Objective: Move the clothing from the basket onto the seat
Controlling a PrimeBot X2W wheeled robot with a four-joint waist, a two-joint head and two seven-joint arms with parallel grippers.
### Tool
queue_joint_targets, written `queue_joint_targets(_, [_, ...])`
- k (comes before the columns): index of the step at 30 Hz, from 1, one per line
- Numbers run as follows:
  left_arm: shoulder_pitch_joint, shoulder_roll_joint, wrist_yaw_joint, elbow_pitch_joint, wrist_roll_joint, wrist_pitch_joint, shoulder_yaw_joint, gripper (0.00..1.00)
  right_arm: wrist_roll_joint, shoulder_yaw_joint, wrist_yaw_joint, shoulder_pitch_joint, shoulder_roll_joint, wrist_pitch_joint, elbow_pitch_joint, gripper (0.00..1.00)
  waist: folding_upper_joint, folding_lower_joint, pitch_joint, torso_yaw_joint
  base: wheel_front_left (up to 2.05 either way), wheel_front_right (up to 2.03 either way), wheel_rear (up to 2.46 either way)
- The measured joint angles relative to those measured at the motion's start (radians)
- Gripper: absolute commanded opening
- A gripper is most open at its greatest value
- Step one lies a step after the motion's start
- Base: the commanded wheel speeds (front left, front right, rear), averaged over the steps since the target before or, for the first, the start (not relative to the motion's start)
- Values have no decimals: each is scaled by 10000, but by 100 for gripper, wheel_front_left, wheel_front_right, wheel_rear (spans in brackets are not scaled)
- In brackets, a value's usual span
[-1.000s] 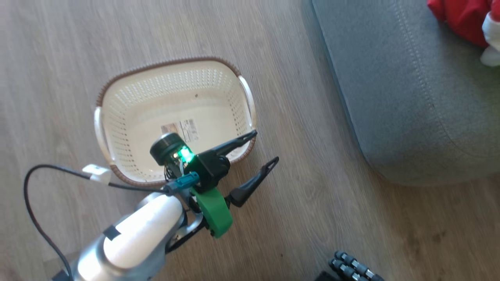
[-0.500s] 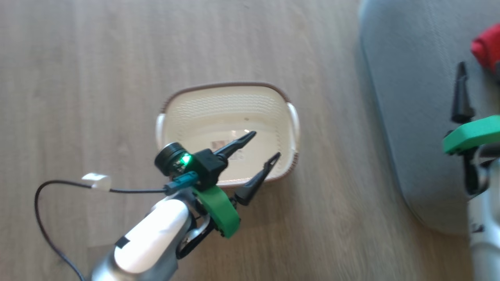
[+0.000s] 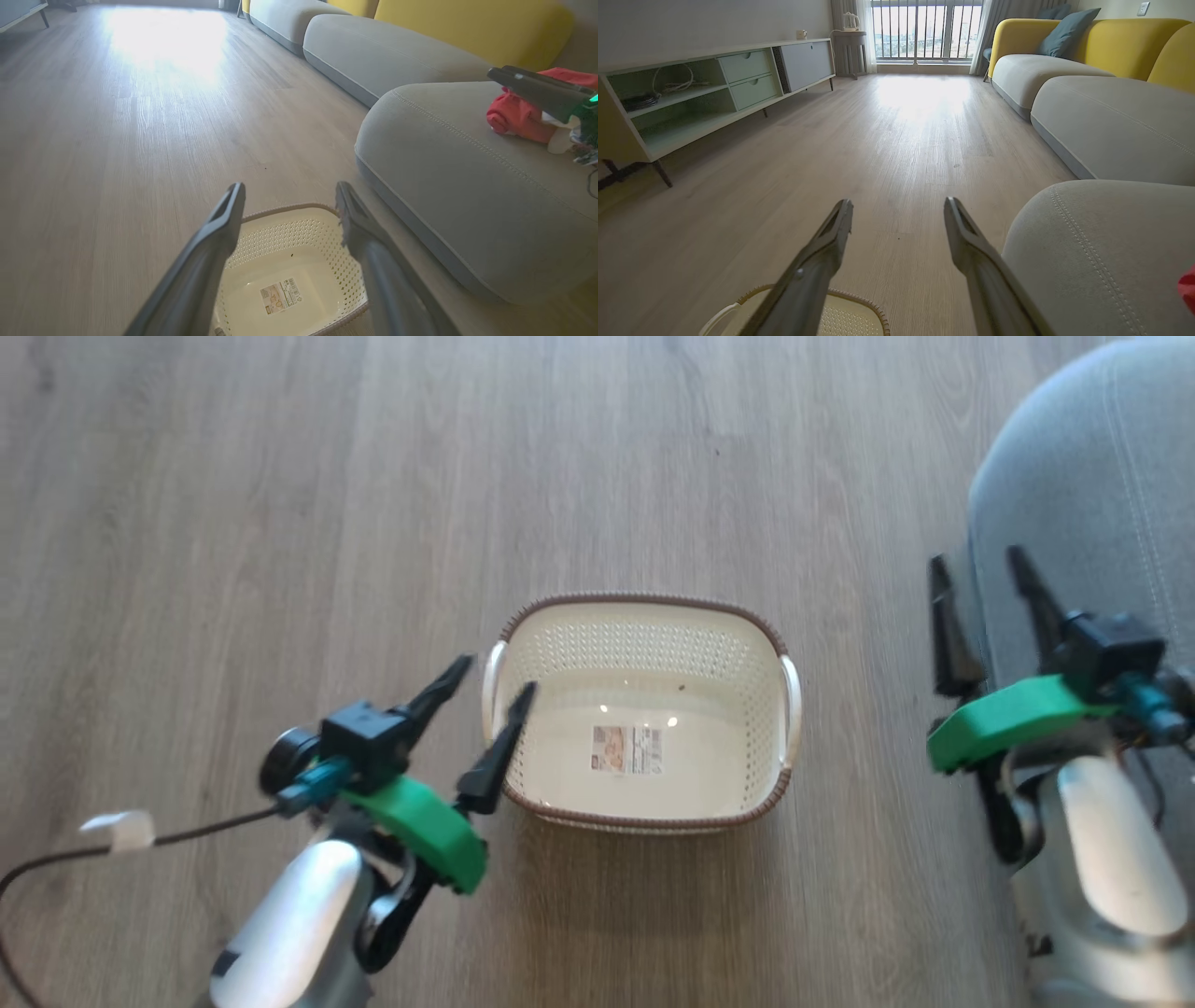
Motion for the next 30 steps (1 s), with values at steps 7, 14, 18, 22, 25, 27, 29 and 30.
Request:
queue_joint_targets(7, [578,-347,2,261,491,0,1662,100,443,376,0,444,86,0,-90,100,0,0,-437,124,0,0,0])
queue_joint_targets(14, [1166,-828,4,418,1248,0,3419,100,663,696,0,1062,190,0,-136,100,0,0,-883,44,0,0,0])
queue_joint_targets(18, [1424,-1022,4,431,1574,0,4219,100,777,744,0,1383,236,0,-192,100,0,0,-1112,-11,0,0,0])
queue_joint_targets(22, [1690,-1179,6,424,1837,0,4880,100,851,794,0,1644,320,0,-203,100,0,0,-1290,-48,0,0,0])
queue_joint_targets(25, [1859,-1237,21,387,2092,0,5304,100,851,800,0,1827,330,0,-230,100,0,0,-1368,-70,0,0,0])
queue_joint_targets(27, [1961,-1283,54,368,2219,0,5534,100,869,815,0,1934,337,0,-230,100,0,0,-1421,-87,0,0,0])
queue_joint_targets(29, [2117,-1337,63,339,2336,0,5781,100,972,821,0,2101,366,0,-228,100,0,0,-1498,-113,0,0,0])
queue_joint_targets(30, [2178,-1348,63,324,2353,0,5833,100,991,819,0,2176,372,0,-226,100,0,0,-1527,-122,0,0,0])
